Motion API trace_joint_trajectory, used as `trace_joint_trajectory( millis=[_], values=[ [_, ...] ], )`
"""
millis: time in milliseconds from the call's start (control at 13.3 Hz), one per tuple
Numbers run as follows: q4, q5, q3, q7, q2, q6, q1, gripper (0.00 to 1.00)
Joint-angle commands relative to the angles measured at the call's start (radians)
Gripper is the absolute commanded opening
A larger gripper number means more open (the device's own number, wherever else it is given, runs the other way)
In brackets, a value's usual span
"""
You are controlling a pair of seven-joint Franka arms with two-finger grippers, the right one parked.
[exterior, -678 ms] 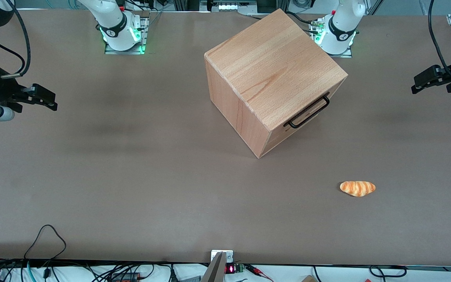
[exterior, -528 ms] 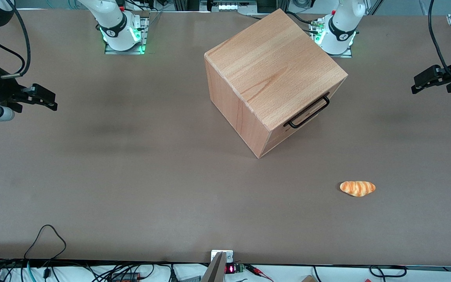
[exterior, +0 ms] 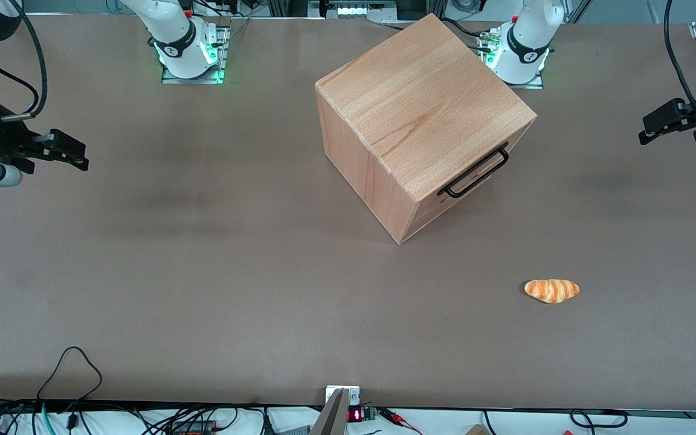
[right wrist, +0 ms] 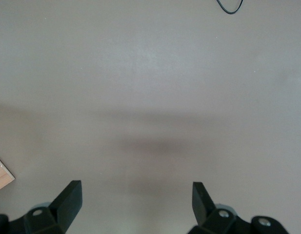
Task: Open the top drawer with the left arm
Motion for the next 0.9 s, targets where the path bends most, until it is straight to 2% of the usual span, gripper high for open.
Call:
trace_joint_trajectory(
  millis=[0, 377, 829],
  values=[
    [0.031, -0.012, -0.009, 0.027, 0.017, -0.021, 0.007, 1.0],
    [0.012, -0.014, -0.016, 0.295, 0.028, -0.022, -0.008, 1.0],
    [-0.015, -0.014, -0.127, 0.43, 0.074, -0.021, -0.013, 1.0]
  ],
)
